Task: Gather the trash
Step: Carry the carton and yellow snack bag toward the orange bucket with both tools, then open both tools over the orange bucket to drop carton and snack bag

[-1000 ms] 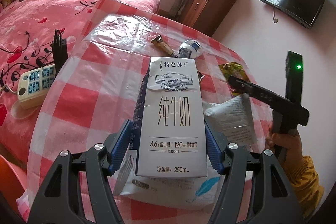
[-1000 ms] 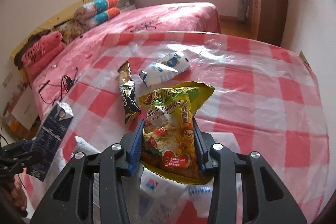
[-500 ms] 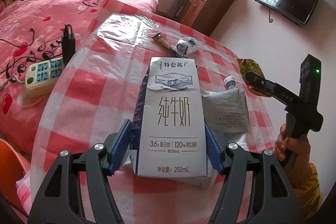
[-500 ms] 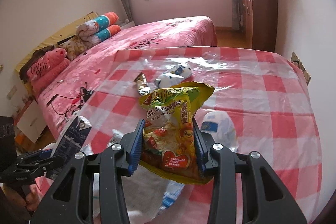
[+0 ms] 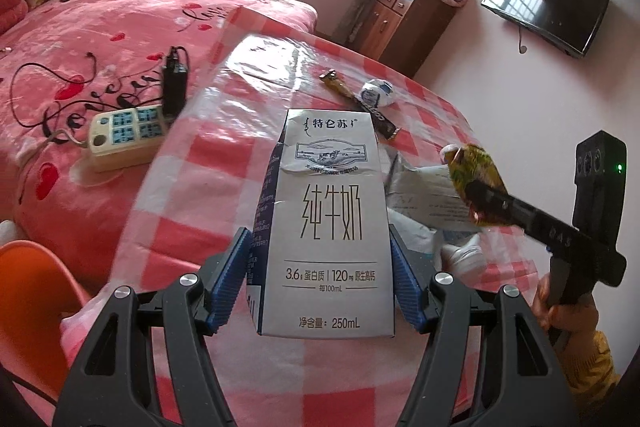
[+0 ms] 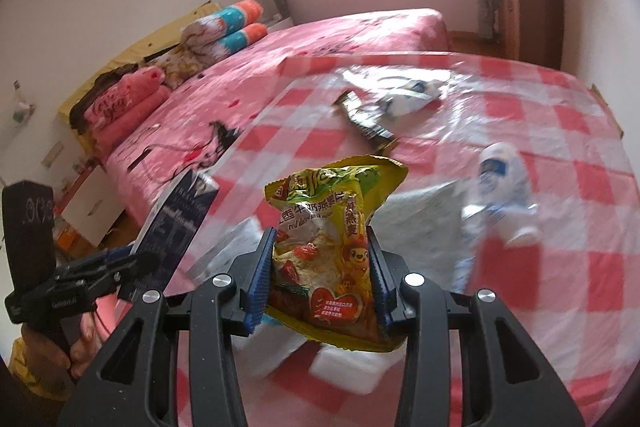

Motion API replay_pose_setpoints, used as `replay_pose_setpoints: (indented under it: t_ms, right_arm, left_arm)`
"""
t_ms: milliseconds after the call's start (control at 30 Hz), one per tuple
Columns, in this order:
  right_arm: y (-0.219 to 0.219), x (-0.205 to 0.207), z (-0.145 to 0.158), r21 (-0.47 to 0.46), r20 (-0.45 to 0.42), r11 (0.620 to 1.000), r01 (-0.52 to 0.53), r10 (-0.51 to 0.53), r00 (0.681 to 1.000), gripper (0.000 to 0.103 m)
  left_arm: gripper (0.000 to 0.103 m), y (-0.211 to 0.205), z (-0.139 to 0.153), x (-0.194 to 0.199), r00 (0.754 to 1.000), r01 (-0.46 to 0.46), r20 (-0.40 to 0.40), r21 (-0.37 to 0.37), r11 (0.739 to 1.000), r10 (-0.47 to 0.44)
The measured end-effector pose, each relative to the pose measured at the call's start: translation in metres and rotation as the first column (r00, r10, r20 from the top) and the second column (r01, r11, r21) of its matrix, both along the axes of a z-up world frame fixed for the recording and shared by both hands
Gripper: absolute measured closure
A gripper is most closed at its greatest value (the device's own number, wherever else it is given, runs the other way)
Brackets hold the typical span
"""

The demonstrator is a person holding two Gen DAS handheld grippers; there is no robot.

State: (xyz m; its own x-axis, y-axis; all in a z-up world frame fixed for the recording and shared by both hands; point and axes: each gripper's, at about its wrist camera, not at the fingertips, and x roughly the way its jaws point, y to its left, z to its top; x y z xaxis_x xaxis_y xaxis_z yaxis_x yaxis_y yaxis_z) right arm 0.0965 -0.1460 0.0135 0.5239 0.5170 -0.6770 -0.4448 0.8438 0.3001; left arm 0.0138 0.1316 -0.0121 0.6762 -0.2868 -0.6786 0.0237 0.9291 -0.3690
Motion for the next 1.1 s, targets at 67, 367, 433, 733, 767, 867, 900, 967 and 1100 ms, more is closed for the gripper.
replay_pose_setpoints:
  t_ms: [67,367,433,733,767,867,900,967,1100]
  right_arm:
    - [0.013,-0.007,-0.004,-0.002,-0.014,0.999,-0.032,0.032,0.999,0.06]
    - [0.081,-0.036,-0.012,-0.011,-0.06,0.979,-0.202,0.201,0.978,0.06]
    - [0.096,-0.043,-0.011,-0.019,-0.061,0.971,-0.24,0.238,0.969,0.06]
    - [0.186,-0.077,-0.012,-0.062,-0.068,0.894,-0.444,0.44,0.895,0.06]
    - [0.193,-0.08,-0.012,-0.066,-0.069,0.886,-0.46,0.456,0.888,0.06]
    - [0.222,-0.094,-0.016,-0.083,-0.073,0.85,-0.52,0.515,0.854,0.06]
    - [0.228,-0.097,-0.017,-0.086,-0.075,0.841,-0.535,0.53,0.845,0.06]
    - [0.245,-0.104,-0.02,-0.095,-0.08,0.819,-0.566,0.561,0.824,0.06]
    - [0.273,-0.113,-0.024,-0.105,-0.087,0.782,-0.615,0.609,0.789,0.06]
  left_arm:
    - [0.036,0.006,0.001,-0.006,1.0,-0.012,0.004,0.005,1.0,0.012]
    - [0.036,0.049,0.003,-0.039,0.994,-0.108,0.009,0.012,0.994,0.108]
    - [0.036,0.062,0.003,-0.049,0.99,-0.141,0.009,0.013,0.99,0.141]
    - [0.036,0.12,-0.009,-0.091,0.959,-0.284,-0.022,0.022,0.959,0.284]
    - [0.036,0.127,-0.012,-0.097,0.952,-0.304,-0.028,0.022,0.953,0.304]
    - [0.036,0.153,-0.021,-0.114,0.928,-0.369,-0.05,0.016,0.929,0.369]
    - [0.036,0.158,-0.024,-0.118,0.922,-0.384,-0.054,0.016,0.923,0.384]
    - [0.036,0.171,-0.031,-0.128,0.906,-0.418,-0.068,0.013,0.908,0.418]
    - [0.036,0.19,-0.042,-0.14,0.884,-0.459,-0.092,0.017,0.888,0.459]
